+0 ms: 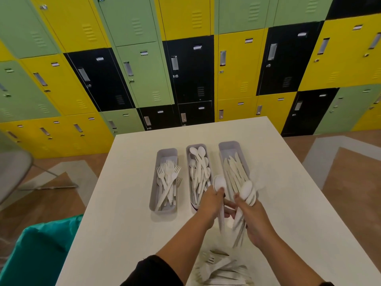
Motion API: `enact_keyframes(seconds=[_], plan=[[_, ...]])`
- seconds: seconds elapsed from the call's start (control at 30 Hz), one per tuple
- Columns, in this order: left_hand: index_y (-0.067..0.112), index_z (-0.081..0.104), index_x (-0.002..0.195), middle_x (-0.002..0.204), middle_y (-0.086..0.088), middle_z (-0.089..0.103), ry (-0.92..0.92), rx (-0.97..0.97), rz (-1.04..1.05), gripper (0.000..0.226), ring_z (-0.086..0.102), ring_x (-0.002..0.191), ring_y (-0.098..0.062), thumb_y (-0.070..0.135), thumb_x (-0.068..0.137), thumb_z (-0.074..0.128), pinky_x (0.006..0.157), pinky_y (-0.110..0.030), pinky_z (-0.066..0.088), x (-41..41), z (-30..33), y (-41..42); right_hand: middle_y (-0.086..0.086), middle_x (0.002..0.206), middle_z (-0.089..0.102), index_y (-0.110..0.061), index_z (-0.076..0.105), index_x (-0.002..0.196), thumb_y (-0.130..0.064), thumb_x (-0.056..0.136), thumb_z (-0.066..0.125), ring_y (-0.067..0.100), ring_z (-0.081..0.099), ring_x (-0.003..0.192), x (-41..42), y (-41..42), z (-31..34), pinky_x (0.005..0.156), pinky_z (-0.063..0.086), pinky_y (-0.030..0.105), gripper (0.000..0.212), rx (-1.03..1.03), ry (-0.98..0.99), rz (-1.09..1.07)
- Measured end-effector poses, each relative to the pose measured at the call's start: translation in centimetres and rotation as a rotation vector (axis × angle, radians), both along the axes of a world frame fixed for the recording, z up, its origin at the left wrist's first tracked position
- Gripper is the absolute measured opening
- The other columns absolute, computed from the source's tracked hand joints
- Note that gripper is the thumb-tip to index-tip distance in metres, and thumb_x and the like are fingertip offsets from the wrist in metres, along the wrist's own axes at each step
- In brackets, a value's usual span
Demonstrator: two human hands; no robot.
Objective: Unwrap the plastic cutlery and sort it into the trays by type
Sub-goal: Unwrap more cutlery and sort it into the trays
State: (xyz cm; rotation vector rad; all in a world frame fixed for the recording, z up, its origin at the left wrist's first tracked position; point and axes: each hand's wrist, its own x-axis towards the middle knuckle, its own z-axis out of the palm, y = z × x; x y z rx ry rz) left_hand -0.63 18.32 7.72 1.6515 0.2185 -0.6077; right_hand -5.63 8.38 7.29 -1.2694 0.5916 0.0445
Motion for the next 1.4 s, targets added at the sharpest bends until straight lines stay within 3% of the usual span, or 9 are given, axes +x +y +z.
enact_keyframes(seconds=[0.17,0.4,0.5,0.57,0.63,0.87,1.0,1.2,1.4], plan=[[0.008,0.043,0.090,0.061,-0.002,0.050,-0.006,0.083,0.121,0.018,0.038,0.042,-0.010,0.022,0.100,0.040,0.041,-0.021,0.032,1.3,-1.0,-0.4,0.004,0.072,0.060,-0.019,0.058,0.093,-0.015,0.092,0.057,0.017,0.056,0.064,0.0,-0.7,0.3,0.060,0.047,0.030,0.004,0.048,0.004,0.047],[0.004,0.050,0.112,0.073,-0.003,0.055,-0.084,0.051,0.282,0.026,0.049,0.050,-0.008,-0.003,0.094,0.032,0.043,-0.013,0.041,5.4,-0.9,0.5,0.010,0.076,0.054,-0.012,0.052,0.116,-0.008,0.091,0.055,0.020,0.053,0.065,0.4,-1.8,-0.6,0.064,0.049,0.032,0.026,0.070,0.057,0.083],[0.001,0.051,0.121,0.096,-0.009,0.063,-0.172,0.176,0.243,0.030,0.060,0.083,-0.021,0.005,0.096,0.036,0.072,-0.028,0.048,7.1,-0.5,0.8,0.010,0.075,0.055,-0.007,0.055,0.112,-0.005,0.090,0.055,0.021,0.054,0.070,0.7,-2.0,-0.6,0.069,0.053,0.034,0.022,0.134,0.071,0.077],[0.005,0.040,0.136,0.130,-0.013,0.054,-0.223,0.347,0.167,0.040,0.053,0.117,-0.029,0.017,0.097,0.042,0.093,-0.036,0.042,7.6,-0.6,1.4,0.010,0.077,0.058,-0.003,0.058,0.108,-0.006,0.090,0.056,0.020,0.057,0.074,0.9,-2.0,-0.5,0.073,0.055,0.035,0.018,0.172,0.062,0.068],[0.008,0.031,0.143,0.142,-0.012,0.043,-0.291,0.404,0.147,0.051,0.044,0.129,-0.029,0.023,0.097,0.046,0.103,-0.036,0.036,7.1,-0.5,1.4,0.011,0.085,0.064,-0.002,0.061,0.107,-0.008,0.091,0.056,0.021,0.062,0.080,1.1,-2.0,-0.5,0.078,0.056,0.038,0.018,0.171,0.044,0.048],[0.011,0.066,0.098,0.085,-0.001,0.067,-0.108,0.064,-0.414,0.020,0.065,0.079,-0.012,0.028,0.088,0.062,0.078,-0.027,0.053,3.4,0.4,0.0,0.005,0.088,0.072,-0.017,0.064,0.098,-0.007,0.087,0.061,0.021,0.070,0.082,1.7,-1.3,-0.4,0.067,0.060,0.029,0.015,0.083,-0.063,0.007],[0.001,0.061,0.088,0.065,-0.001,0.057,-0.186,0.079,-0.294,0.020,0.058,0.060,-0.018,0.021,0.087,0.065,0.063,-0.031,0.054,2.3,-0.7,-0.8,0.005,0.079,0.071,-0.021,0.066,0.085,-0.003,0.088,0.059,0.021,0.068,0.074,1.7,-0.9,-0.5,0.061,0.056,0.026,0.020,-0.031,-0.051,-0.002],[0.011,0.042,0.070,0.071,-0.002,0.049,-0.301,0.374,-0.234,0.031,0.047,0.071,-0.020,0.025,0.098,0.039,0.063,-0.029,0.040,1.8,-0.2,-1.4,0.009,0.089,0.072,-0.018,0.067,0.095,-0.006,0.090,0.057,0.023,0.069,0.083,1.6,-0.6,-0.7,0.075,0.055,0.035,0.016,0.018,-0.075,0.035],[0.013,0.050,0.061,0.085,-0.015,0.064,-0.209,0.230,-0.165,0.036,0.063,0.080,-0.032,0.015,0.093,0.035,0.081,-0.051,0.055,1.3,-0.5,-1.1,0.013,0.093,0.072,-0.007,0.066,0.107,-0.001,0.085,0.063,0.024,0.071,0.083,1.9,-0.6,-1.3,0.064,0.058,0.028,0.023,0.029,-0.082,-0.004]])
